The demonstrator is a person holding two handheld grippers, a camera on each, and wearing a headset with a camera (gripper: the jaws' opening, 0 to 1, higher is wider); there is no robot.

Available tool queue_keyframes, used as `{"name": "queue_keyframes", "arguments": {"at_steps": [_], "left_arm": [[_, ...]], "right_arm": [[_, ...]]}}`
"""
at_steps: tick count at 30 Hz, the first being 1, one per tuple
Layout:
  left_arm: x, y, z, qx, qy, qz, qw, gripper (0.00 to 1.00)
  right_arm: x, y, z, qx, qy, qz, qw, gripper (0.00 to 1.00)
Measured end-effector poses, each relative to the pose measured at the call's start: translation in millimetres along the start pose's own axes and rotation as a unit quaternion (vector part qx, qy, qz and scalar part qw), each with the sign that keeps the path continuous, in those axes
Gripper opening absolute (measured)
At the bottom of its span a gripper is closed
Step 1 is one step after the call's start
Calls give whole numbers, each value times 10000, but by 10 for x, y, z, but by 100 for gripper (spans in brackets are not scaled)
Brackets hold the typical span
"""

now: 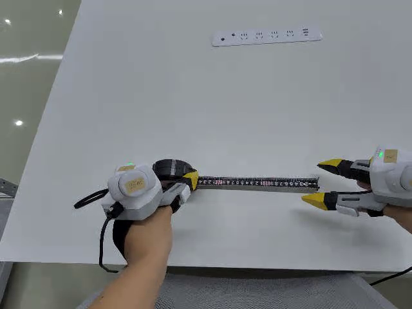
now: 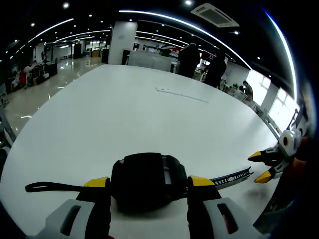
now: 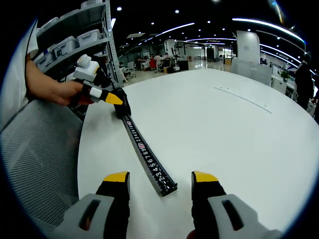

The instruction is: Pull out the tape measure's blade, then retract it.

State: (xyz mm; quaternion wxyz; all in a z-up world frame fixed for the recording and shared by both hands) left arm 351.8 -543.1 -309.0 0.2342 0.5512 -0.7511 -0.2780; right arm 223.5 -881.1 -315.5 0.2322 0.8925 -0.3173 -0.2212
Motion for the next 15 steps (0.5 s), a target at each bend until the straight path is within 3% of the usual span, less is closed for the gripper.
{"name": "queue_keyframes", "arguments": {"at_steps": [15], "left_arm": [[0, -3, -8, -83, -35, -27, 10000, 59]], "right_arm": [[63, -13, 88, -220, 324, -247, 9989, 31]]}}
Point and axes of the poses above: the centre of the closed fingertips' face, and the gripper's own axes: y roughly backward along the fingers, x roughly to its right, z roughly out of its underside, the point moved 10 cm from there along y, roughly backward along the fingers, and after that the axes turned 13 degrees about -z, right-handed, at the moved point
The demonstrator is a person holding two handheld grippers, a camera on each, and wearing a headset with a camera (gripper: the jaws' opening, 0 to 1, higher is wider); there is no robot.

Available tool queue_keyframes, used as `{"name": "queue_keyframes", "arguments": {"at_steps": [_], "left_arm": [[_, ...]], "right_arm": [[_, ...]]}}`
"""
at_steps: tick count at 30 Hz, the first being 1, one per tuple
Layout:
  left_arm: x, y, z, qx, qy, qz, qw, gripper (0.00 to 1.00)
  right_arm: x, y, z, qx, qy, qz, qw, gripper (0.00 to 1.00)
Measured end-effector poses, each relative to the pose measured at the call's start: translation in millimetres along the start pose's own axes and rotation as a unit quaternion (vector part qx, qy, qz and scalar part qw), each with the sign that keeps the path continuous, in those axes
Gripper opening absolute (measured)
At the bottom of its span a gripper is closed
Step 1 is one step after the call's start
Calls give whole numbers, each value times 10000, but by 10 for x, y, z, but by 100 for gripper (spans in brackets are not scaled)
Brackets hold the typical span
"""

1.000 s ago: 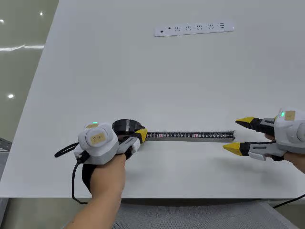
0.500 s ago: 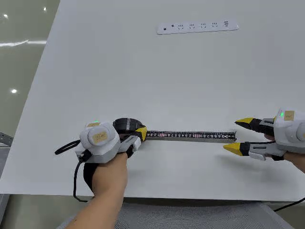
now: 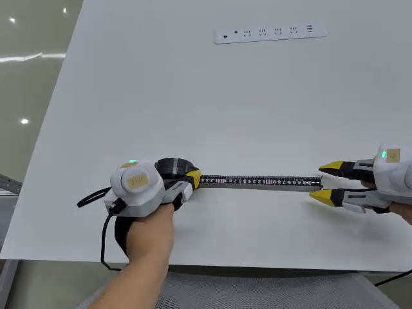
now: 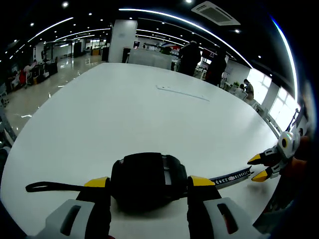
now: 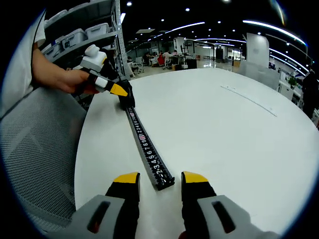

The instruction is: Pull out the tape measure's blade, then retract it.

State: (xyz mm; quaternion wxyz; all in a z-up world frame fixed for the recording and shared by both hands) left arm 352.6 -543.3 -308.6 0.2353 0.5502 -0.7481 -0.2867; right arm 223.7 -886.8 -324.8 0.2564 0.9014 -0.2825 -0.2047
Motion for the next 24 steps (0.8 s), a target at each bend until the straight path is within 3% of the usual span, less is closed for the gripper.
{"name": "queue_keyframes", "arguments": {"at_steps": [16, 24], "left_arm": [[-5, -2, 2, 5, 18, 20, 10000, 59], [0, -6, -15, -114, -8, 21, 9999, 58]], "right_arm": [[56, -46, 65, -137, 280, -115, 9994, 18], [71, -44, 81, -82, 240, -61, 9997, 15]]}}
Point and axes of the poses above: the centre of the closed fingertips' face, and the gripper's own axes: y roughly backward along the fingers, x roughly to its right, z roughly out of its underside, the point moved 10 cm from there along y, roughly backward along the fingers, and after that the axes turned 13 degrees about -z, right-handed, at the moved point
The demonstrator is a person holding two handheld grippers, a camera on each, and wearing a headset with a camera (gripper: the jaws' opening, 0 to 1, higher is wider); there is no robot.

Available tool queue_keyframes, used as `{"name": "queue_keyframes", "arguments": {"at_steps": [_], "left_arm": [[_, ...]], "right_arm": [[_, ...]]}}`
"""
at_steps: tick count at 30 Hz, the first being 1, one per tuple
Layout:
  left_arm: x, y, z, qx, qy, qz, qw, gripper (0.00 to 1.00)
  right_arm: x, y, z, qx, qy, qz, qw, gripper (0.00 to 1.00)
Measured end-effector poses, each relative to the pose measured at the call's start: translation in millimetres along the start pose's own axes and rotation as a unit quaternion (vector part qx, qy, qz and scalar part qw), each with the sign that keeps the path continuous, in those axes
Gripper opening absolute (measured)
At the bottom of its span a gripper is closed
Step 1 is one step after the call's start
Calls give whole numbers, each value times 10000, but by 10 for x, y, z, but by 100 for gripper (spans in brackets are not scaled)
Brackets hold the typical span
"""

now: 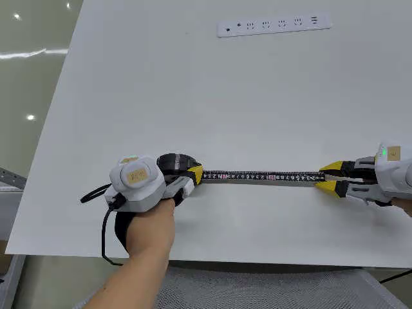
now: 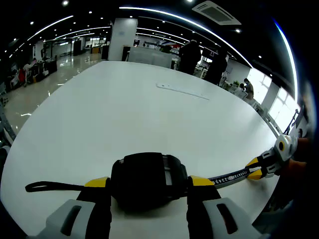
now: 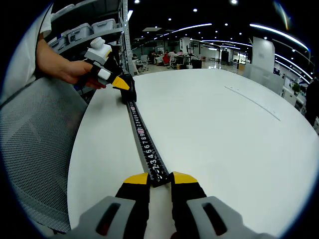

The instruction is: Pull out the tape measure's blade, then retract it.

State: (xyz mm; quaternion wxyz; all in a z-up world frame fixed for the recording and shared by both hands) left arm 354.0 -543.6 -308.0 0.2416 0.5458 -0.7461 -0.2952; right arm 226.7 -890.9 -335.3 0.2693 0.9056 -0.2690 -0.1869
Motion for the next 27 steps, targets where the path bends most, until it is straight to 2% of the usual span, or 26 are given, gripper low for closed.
{"name": "queue_keyframes", "arguments": {"at_steps": [11, 24, 27], "left_arm": [[15, 0, -20, -146, -68, -34, 9999, 57], [21, 8, -12, -171, -63, -29, 9998, 57], [19, 9, -10, -162, -49, -27, 9999, 57]], "right_arm": [[1, -13, -5, 37, 87, -109, 9999, 13], [-9, -72, -44, 48, 130, -216, 9997, 13], [-5, -91, -51, 148, 25, -260, 9996, 13]]}}
Point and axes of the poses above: the centre of the closed fingertips' face, and the gripper's own axes: y roughly backward along the fingers, x roughly to its right, z roughly out of its underside, the point moved 10 cm from there along y, roughly backward along the fingers, and after that the axes turned 13 degrees about -z, right-handed, at the moved point
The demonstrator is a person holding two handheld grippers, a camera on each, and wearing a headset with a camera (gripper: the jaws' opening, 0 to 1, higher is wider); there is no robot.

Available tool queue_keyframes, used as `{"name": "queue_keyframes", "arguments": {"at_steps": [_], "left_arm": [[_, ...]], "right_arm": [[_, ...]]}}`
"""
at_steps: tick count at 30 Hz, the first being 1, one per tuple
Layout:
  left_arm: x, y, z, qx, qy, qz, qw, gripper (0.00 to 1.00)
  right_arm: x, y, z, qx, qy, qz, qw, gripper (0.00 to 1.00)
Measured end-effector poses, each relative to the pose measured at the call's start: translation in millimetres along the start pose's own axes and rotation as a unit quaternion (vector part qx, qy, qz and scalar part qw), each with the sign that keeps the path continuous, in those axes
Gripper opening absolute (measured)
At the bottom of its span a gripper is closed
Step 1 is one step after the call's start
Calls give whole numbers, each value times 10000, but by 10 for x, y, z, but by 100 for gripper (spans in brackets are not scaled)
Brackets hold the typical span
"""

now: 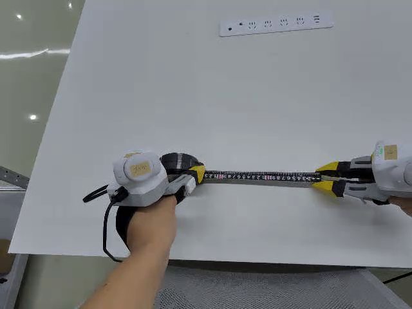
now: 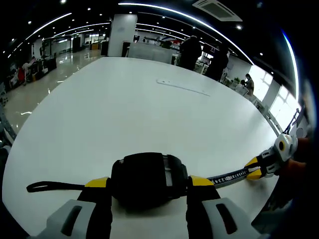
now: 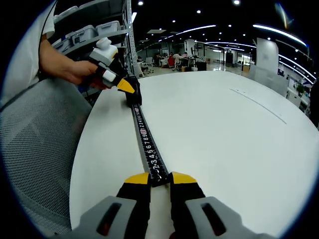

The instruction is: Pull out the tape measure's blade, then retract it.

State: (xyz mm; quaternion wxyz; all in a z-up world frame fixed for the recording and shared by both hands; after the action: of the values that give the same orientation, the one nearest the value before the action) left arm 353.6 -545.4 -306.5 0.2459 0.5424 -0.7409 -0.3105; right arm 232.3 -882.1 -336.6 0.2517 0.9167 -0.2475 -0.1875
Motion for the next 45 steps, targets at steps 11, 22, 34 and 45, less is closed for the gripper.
{"name": "queue_keyframes", "arguments": {"at_steps": [11, 22, 34, 45], "left_arm": [[-8, -4, -8, -26, 29, 21, 10000, 57], [-20, -14, -8, -24, 67, 37, 10000, 56], [-29, -11, -19, -49, 149, 79, 9998, 56], [-34, -17, -23, -84, 228, 129, 9996, 55]], "right_arm": [[43, -135, -74, 116, -65, -200, 9997, 12], [23, -368, -182, 237, -3, -439, 9988, 12], [56, -497, -300, 365, 2, -525, 9980, 12], [61, -778, -535, 480, 147, -664, 9965, 12]]}}
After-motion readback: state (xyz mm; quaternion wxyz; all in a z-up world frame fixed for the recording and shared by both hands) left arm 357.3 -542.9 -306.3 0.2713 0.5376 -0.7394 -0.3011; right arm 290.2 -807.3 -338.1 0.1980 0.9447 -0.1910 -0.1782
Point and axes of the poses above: the centre of the closed fingertips' face, and the gripper's own axes: y roughly backward along the fingers, x roughly to its right, z roughly out of its underside, the point moved 10 cm from there along y, roughly backward along the fingers, and after that the axes turned 13 degrees about -z, right-handed, at the moved point
